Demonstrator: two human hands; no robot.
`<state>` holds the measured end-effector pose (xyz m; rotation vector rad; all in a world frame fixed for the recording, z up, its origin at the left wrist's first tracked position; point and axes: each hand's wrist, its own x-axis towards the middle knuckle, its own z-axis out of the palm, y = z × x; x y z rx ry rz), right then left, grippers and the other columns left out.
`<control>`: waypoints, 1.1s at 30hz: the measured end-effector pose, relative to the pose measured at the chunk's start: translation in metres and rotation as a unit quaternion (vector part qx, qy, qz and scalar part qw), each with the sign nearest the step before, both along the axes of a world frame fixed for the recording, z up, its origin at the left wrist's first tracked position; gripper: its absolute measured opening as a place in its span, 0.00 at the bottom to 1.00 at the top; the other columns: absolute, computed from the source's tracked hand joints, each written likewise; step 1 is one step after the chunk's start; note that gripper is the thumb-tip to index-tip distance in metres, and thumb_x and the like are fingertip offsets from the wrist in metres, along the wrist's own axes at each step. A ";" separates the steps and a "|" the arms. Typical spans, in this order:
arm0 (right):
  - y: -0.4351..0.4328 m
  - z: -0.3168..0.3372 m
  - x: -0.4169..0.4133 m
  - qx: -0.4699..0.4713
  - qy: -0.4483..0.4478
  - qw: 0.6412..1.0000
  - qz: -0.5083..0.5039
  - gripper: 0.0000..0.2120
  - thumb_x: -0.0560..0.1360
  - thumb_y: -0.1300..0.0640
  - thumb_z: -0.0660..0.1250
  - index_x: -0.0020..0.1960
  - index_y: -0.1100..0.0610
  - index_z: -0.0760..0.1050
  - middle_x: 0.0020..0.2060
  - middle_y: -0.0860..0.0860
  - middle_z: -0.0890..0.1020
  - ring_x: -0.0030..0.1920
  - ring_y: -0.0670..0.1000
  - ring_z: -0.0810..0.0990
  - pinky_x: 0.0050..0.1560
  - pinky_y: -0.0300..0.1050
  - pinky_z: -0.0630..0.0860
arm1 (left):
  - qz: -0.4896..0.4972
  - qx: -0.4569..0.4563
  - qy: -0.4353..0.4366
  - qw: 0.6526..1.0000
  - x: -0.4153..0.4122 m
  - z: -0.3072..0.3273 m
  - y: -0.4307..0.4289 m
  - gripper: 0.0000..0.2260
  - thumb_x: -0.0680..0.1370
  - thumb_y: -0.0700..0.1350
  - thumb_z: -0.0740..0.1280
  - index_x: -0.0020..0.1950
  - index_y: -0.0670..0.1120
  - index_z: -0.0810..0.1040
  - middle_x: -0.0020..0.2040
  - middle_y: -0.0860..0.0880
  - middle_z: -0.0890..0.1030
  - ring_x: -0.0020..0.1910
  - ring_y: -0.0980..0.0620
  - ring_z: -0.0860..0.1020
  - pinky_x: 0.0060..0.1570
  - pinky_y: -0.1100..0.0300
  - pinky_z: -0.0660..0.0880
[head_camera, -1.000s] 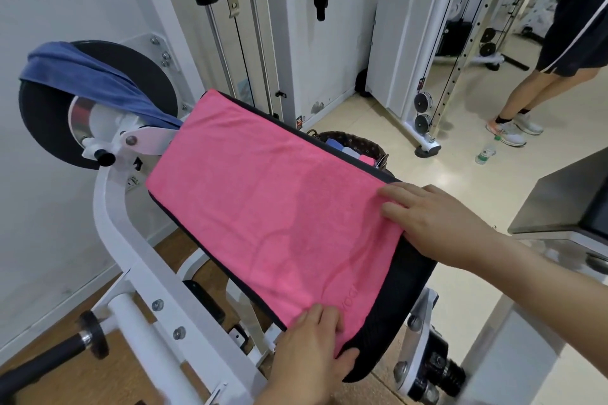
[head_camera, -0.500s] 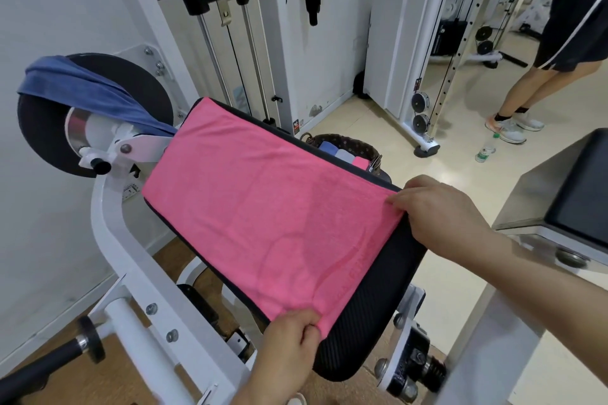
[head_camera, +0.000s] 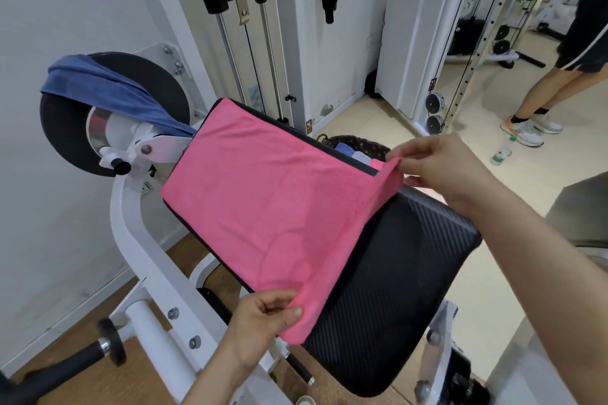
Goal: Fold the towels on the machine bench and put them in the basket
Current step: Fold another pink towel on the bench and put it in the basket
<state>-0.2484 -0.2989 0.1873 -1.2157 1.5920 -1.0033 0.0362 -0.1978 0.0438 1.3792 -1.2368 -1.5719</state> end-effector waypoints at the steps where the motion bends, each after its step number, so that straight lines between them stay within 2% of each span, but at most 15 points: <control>1: -0.009 0.004 0.006 0.007 -0.036 0.999 0.002 0.07 0.74 0.70 0.67 0.45 0.61 0.80 0.39 0.57 0.82 0.36 0.48 0.81 0.35 0.37 0.80 | -0.002 0.000 0.004 1.000 0.009 0.001 -0.006 0.27 0.51 0.63 0.82 0.42 0.48 0.87 0.41 0.46 0.86 0.41 0.53 0.81 0.44 0.61 0.77; 3: -0.028 0.013 0.020 -0.001 -0.051 0.999 0.006 0.04 0.75 0.68 0.67 0.44 0.61 0.79 0.39 0.57 0.81 0.39 0.52 0.81 0.36 0.40 0.81 | 0.008 -0.010 -0.002 1.000 0.029 0.004 -0.018 0.27 0.51 0.64 0.81 0.39 0.46 0.87 0.37 0.47 0.85 0.37 0.55 0.80 0.39 0.63 0.75; 6: -0.056 0.027 0.045 -0.027 -0.053 0.998 0.006 0.04 0.77 0.67 0.65 0.45 0.62 0.76 0.36 0.56 0.79 0.38 0.53 0.82 0.37 0.40 0.81 | 0.035 -0.014 -0.003 0.999 0.064 0.002 -0.039 0.30 0.53 0.66 0.80 0.41 0.43 0.86 0.41 0.41 0.85 0.39 0.51 0.81 0.41 0.60 0.77; 7: -0.064 0.028 0.055 -0.029 -0.024 0.999 0.029 0.03 0.78 0.65 0.65 0.46 0.63 0.76 0.36 0.56 0.79 0.38 0.52 0.82 0.39 0.41 0.81 | 0.036 -0.018 0.000 0.999 0.073 0.005 -0.045 0.28 0.56 0.65 0.79 0.42 0.43 0.86 0.40 0.42 0.85 0.39 0.51 0.81 0.41 0.61 0.77; 9: -0.076 0.021 0.075 -0.022 0.135 0.984 0.118 0.07 0.77 0.57 0.67 0.47 0.60 0.79 0.38 0.54 0.82 0.38 0.49 0.81 0.43 0.43 0.79 | 0.020 -0.012 -0.004 1.000 0.088 0.010 -0.060 0.17 0.67 0.58 0.76 0.44 0.44 0.86 0.41 0.45 0.85 0.40 0.52 0.82 0.42 0.62 0.77; 11: -0.085 0.002 0.094 -0.005 0.338 0.914 0.226 0.11 0.74 0.46 0.69 0.48 0.53 0.79 0.41 0.48 0.82 0.42 0.48 0.79 0.47 0.44 0.77 | 0.004 -0.002 -0.011 1.000 0.097 0.009 -0.074 0.07 0.75 0.48 0.70 0.46 0.48 0.87 0.45 0.47 0.86 0.44 0.51 0.83 0.47 0.62 0.78; 14: -0.089 -0.030 0.115 0.002 0.540 0.787 0.297 0.13 0.71 0.40 0.67 0.47 0.47 0.73 0.41 0.44 0.75 0.46 0.49 0.74 0.48 0.48 0.76 | -0.013 0.013 -0.025 1.000 0.104 -0.001 -0.092 0.08 0.76 0.47 0.68 0.46 0.53 0.87 0.46 0.49 0.86 0.47 0.51 0.84 0.50 0.57 0.79; 18: -0.093 -0.045 0.128 -0.024 0.621 0.745 0.243 0.07 0.73 0.50 0.66 0.46 0.53 0.75 0.43 0.48 0.77 0.46 0.52 0.76 0.44 0.52 0.79 | -0.031 0.056 -0.016 0.998 0.105 -0.016 -0.106 0.09 0.77 0.41 0.68 0.41 0.48 0.86 0.35 0.54 0.84 0.30 0.62 0.79 0.31 0.71 0.71; 20: -0.098 -0.040 0.129 0.006 0.608 0.757 0.240 0.05 0.73 0.54 0.65 0.47 0.53 0.77 0.43 0.49 0.80 0.44 0.52 0.77 0.44 0.48 0.78 | -0.049 0.063 -0.015 0.997 0.107 -0.023 -0.110 0.10 0.76 0.39 0.69 0.39 0.49 0.87 0.33 0.54 0.83 0.30 0.63 0.78 0.32 0.72 0.71; 23: -0.112 -0.018 0.128 0.066 0.509 0.827 0.232 0.04 0.72 0.58 0.67 0.45 0.51 0.78 0.39 0.47 0.79 0.42 0.49 0.77 0.39 0.40 0.73 | -0.071 0.063 0.002 0.995 0.116 -0.023 -0.117 0.09 0.76 0.38 0.69 0.42 0.48 0.87 0.36 0.53 0.84 0.36 0.61 0.80 0.37 0.70 0.73; 25: -0.126 -0.002 0.131 0.058 0.452 0.868 0.198 0.05 0.72 0.62 0.68 0.46 0.54 0.79 0.38 0.48 0.80 0.39 0.49 0.77 0.40 0.40 0.73 | -0.048 0.072 0.029 0.996 0.128 -0.023 -0.123 0.08 0.76 0.38 0.68 0.45 0.46 0.86 0.37 0.53 0.84 0.36 0.59 0.80 0.38 0.68 0.74; 27: -0.137 0.011 0.132 0.057 0.375 0.910 0.166 0.06 0.72 0.66 0.67 0.45 0.57 0.79 0.37 0.53 0.82 0.35 0.50 0.77 0.41 0.44 0.75 | -0.010 0.069 0.034 0.997 0.138 -0.024 -0.131 0.07 0.74 0.40 0.69 0.47 0.48 0.86 0.40 0.51 0.84 0.41 0.52 0.81 0.43 0.59 0.76; 29: -0.156 0.020 0.141 0.055 0.319 0.933 0.156 0.08 0.73 0.68 0.65 0.45 0.58 0.80 0.37 0.57 0.83 0.34 0.51 0.77 0.39 0.45 0.75 | 0.031 0.048 0.032 0.998 0.154 -0.023 -0.146 0.06 0.73 0.40 0.71 0.47 0.46 0.86 0.44 0.45 0.85 0.44 0.48 0.82 0.44 0.57 0.79; 31: -0.175 0.027 0.154 0.044 0.299 0.943 0.139 0.09 0.74 0.68 0.64 0.44 0.58 0.81 0.35 0.58 0.82 0.32 0.52 0.76 0.31 0.40 0.74 | 0.070 0.027 0.027 0.997 0.169 -0.019 -0.162 0.05 0.71 0.41 0.72 0.45 0.43 0.86 0.44 0.41 0.85 0.42 0.47 0.81 0.41 0.60 0.79; 33: -0.196 0.030 0.171 0.050 0.243 0.963 0.107 0.09 0.76 0.69 0.62 0.45 0.60 0.80 0.34 0.57 0.78 0.30 0.52 0.74 0.22 0.34 0.71 | 0.108 0.014 0.038 0.993 0.185 -0.011 -0.177 0.06 0.67 0.43 0.73 0.43 0.44 0.86 0.44 0.41 0.85 0.43 0.45 0.82 0.45 0.56 0.78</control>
